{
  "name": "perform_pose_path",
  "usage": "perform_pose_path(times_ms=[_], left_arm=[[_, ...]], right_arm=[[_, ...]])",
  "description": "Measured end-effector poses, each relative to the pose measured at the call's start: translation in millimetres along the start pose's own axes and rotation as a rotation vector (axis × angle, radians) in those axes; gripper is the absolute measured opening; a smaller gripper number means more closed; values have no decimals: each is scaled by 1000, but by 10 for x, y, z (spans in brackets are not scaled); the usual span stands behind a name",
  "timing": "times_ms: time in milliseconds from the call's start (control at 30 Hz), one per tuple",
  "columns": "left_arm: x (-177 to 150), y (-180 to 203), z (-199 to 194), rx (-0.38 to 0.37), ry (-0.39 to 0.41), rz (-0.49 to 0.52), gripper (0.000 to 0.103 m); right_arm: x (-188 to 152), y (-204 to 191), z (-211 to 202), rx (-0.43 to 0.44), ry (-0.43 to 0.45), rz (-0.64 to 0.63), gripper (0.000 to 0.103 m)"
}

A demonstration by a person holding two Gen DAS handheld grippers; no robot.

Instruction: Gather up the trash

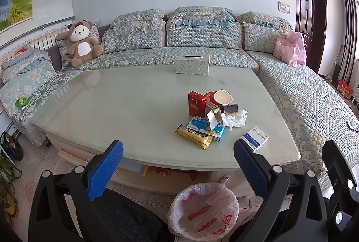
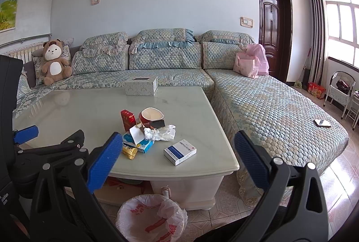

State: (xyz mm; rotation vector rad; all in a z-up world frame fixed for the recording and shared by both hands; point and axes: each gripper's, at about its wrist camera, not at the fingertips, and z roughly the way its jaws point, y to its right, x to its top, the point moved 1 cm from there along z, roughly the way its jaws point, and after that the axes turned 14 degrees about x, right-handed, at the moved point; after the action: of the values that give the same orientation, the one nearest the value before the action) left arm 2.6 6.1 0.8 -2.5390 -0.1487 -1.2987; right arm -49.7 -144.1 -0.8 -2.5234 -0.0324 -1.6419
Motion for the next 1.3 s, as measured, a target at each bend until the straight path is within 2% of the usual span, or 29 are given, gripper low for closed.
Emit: perform_pose_path(times_ms=[1000, 1200, 1300], left_arm=[[-1, 2, 92, 8, -15, 14, 97], [132, -33, 305, -11, -37, 48, 97], [296, -74, 482, -66, -83, 85, 97]], right_arm=[[-6, -19, 107, 10, -21, -7, 97], [41, 49, 214, -40, -39, -75, 97], [150, 160, 284, -31, -51, -107, 97]])
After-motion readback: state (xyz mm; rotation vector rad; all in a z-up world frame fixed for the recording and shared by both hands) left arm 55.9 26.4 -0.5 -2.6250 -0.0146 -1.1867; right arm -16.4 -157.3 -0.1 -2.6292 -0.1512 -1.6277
